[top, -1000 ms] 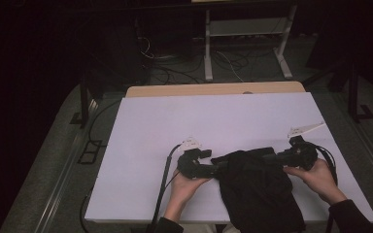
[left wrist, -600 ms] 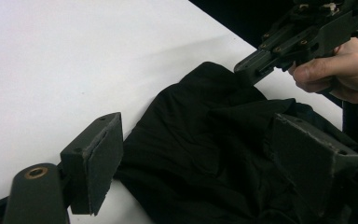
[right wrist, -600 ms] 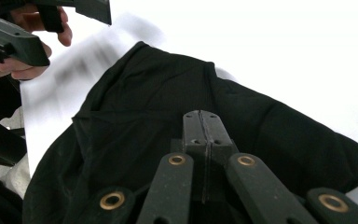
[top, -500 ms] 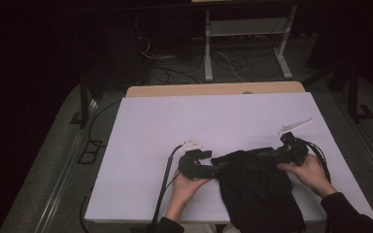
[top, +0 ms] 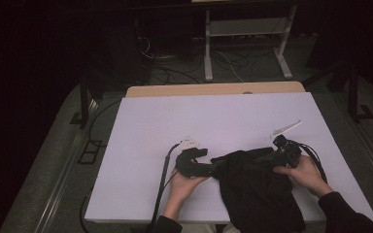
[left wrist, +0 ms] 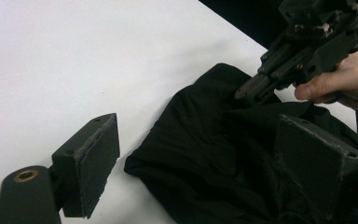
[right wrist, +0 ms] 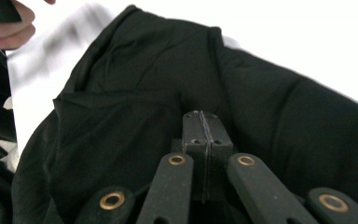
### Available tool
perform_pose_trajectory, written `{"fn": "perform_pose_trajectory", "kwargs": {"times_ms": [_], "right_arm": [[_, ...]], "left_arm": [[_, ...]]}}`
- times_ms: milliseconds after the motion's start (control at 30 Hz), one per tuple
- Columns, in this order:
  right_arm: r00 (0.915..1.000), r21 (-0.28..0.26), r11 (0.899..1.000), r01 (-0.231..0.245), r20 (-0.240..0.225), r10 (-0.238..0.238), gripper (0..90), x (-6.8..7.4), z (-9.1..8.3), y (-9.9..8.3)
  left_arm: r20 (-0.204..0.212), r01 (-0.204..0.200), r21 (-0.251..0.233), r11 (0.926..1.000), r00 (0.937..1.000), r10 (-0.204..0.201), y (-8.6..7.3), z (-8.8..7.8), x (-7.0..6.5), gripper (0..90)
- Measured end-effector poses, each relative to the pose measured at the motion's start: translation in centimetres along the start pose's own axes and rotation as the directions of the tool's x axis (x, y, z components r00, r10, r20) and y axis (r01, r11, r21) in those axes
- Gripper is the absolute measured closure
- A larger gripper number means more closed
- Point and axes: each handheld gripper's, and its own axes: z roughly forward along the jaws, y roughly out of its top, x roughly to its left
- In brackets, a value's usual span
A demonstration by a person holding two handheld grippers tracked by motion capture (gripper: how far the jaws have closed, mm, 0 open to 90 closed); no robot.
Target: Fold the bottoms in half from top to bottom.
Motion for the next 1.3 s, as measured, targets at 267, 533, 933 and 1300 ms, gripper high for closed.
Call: {"fn": "perform_pose_trajectory", "kwargs": {"times_ms": [267, 533, 933, 1300], "right_arm": [[0.9998, 0.054, 0.998, 0.011, -0.015, -0.01, 88.8, 0.6, 0.7, 0.1], [0.9985, 0.087, 0.996, 0.014, -0.054, -0.009, 88.8, 0.9, 1.0, 0.1], [0.9897, 0.146, 0.984, 0.102, -0.114, -0.086, 88.9, 3.6, 1.5, -0.3], [0.9658, 0.194, 0.966, 0.174, -0.225, -0.129, 88.8, 6.2, 1.8, -2.0]], "left_arm": [[-0.035, 0.016, 0.004, 0.9999, 0.9993, -0.016, -0.1, -0.4, 0.4, 13.7], [-0.046, 0.035, -0.013, 0.9993, 0.9983, -0.036, -0.4, -1.0, 0.8, 13.7], [-0.06, 0.038, -0.011, 0.9992, 0.9975, -0.039, -0.5, -1.3, 1.0, 10.5], [-0.06, 0.045, -0.011, 0.9989, 0.9971, -0.046, -0.8, -1.3, 1.1, 10.0]]}}
